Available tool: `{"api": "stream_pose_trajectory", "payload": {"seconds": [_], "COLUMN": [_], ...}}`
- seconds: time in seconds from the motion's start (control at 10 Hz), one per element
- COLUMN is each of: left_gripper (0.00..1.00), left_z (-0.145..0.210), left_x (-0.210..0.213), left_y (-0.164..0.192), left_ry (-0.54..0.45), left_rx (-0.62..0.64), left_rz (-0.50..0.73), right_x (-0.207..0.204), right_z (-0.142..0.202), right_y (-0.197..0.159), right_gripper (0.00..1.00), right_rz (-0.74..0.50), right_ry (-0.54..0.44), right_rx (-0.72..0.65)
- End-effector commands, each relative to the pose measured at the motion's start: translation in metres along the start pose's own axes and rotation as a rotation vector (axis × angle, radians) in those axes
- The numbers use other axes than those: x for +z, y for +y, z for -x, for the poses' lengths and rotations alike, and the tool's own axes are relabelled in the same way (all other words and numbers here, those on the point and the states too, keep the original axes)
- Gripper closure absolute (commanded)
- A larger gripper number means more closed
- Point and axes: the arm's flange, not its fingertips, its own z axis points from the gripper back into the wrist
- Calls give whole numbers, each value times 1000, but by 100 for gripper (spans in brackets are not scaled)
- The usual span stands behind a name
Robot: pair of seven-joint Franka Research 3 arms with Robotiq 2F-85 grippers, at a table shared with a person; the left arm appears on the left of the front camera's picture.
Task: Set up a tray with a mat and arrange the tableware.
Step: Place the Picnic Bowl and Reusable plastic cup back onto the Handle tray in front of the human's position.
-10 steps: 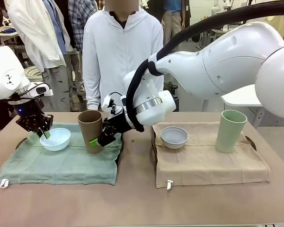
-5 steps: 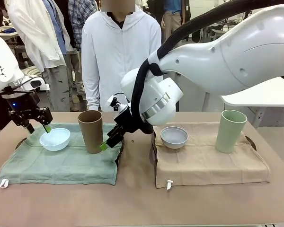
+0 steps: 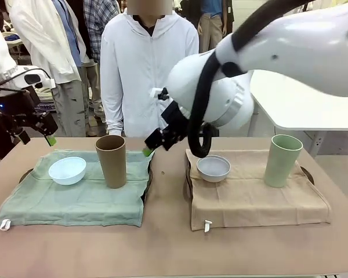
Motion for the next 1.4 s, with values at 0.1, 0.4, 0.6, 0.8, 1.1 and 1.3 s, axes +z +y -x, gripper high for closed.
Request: {"api": "stream_pose_trajectory", "payload": {"seconds": [0.1,0.4,0.6,0.8,1.1,1.3], "left_gripper": [12,12,12,12,12,12], "left_z": [9,2,-3,9,9,9], "left_x": [31,65,84,66,66,66], "left_y": [-34,-59,-67,-61,-61,-61], "left_ry": [41,113,159,108,108,108], "left_rx": [-23,10,86,2,2,2], "left_rz": [-25,12,-15,5,5,5], "right_x": [58,99,96,96,96,96], "right_z": [-14,-17,6,6,6,6], "right_y": [35,71,56,56,56,56], "right_gripper": [0,0,0,0,0,0], "right_rz": [157,258,288,288,288,288], "right_ry": [223,406,340,340,340,340], "right_rx": [-303,-470,-426,-426,-426,-426]}}
